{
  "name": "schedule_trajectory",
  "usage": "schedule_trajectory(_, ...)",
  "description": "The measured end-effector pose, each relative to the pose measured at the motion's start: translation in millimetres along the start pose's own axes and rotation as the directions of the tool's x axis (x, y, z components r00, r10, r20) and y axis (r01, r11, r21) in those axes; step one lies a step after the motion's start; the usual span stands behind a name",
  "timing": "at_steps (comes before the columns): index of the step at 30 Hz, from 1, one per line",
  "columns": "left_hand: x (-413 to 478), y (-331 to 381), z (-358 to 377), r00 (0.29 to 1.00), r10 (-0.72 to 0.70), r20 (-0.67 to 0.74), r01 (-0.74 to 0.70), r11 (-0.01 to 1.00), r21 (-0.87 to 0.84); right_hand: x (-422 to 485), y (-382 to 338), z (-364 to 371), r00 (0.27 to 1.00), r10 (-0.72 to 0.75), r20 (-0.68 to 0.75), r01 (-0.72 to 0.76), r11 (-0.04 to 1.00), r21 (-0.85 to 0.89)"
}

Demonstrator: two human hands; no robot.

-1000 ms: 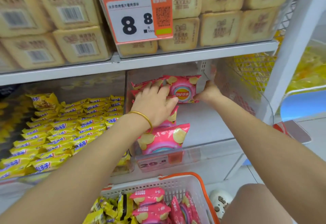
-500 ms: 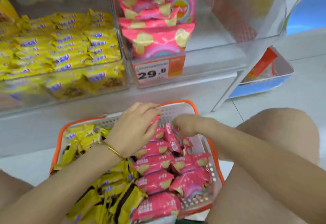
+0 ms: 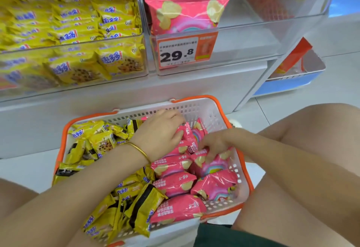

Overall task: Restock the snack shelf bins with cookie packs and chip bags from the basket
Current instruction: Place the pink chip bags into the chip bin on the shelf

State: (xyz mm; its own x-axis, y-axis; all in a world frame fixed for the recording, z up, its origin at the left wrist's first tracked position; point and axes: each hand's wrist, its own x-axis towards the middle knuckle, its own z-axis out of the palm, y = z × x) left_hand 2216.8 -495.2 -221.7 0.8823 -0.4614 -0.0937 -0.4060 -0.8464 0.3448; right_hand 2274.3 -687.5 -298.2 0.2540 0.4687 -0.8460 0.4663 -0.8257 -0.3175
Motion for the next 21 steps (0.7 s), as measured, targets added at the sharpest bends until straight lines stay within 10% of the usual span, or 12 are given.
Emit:
schedule_trajectory(8, 5.7, 25.8, -8.7, 0.989, -0.073, 0.127, 0.124, 0.876, -0.467, -112.6, -5.7, -60.1, 0.913, -0.069, -0.402, 0.207, 0.928, 0.31)
schedule_trajectory(13, 24.5, 45.6, -43.4, 0.985, -0.141, -0.099, 0.05, 0.787, -0.615, -160.8, -5.9, -73.6, 0.762, -0.026, -0.647, 0.468, 0.714, 0.522)
schedule_trajectory(17, 44.9, 62.4, -102.6, 0.943, -0.165, -0.288, -0.068, 0.752, -0.655, -196.0, 12.1, -81.1, 0.548, 0.186, -0.815, 0.787, 0.214, 0.578)
schedule_trajectory(21, 81.5, 89.3, -157.3, 0.905, -0.109, -0.412, -0.189, 0.763, -0.618, -220.2, 1.5, -97.2, 0.437, 0.128, -0.89, 0.872, 0.182, 0.455)
